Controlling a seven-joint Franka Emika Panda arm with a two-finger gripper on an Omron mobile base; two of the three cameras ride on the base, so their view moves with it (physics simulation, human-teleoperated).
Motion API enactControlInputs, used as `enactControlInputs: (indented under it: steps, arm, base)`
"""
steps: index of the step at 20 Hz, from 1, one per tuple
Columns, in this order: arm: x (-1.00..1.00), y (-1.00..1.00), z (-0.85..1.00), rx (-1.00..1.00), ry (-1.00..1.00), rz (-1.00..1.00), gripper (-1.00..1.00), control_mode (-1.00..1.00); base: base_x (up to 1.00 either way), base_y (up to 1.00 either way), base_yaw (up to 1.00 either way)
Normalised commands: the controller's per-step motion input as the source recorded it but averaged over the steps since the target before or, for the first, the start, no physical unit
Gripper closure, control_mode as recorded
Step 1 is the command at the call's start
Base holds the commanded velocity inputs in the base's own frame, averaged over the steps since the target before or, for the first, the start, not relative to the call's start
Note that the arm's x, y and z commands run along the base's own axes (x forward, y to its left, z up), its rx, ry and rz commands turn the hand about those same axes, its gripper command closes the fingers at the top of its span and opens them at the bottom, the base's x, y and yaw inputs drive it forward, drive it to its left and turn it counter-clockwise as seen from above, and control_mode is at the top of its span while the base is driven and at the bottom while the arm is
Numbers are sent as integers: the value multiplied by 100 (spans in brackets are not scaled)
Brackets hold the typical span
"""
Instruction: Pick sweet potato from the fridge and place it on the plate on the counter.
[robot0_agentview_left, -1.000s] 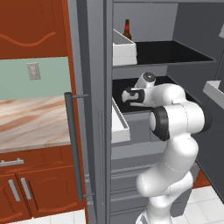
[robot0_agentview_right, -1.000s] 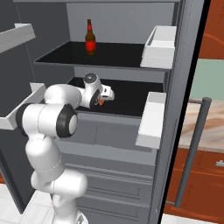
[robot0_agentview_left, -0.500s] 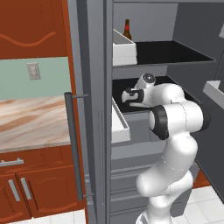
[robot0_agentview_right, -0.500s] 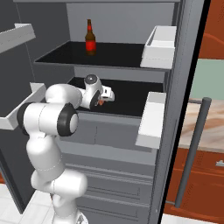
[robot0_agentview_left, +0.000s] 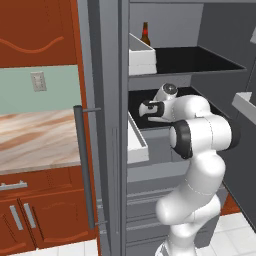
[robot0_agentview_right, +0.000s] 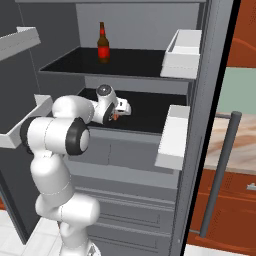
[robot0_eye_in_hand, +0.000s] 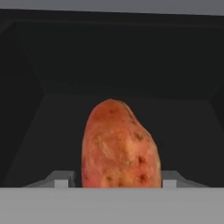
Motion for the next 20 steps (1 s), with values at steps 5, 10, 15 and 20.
enactControlInputs:
  steps: [5,10,15,20]
  arm:
    - [0,0,0,0,0,0,100,-100]
    - [0,0,0,0,0,0,100,-100]
    - [-17,-1,11,0,0,-1,100,-100]
    - [-57,-3,6,0,-2,0,100,-100]
  base:
    - [0,0,0]
    - [0,0,0]
    - [0,0,0]
    - [0,0,0]
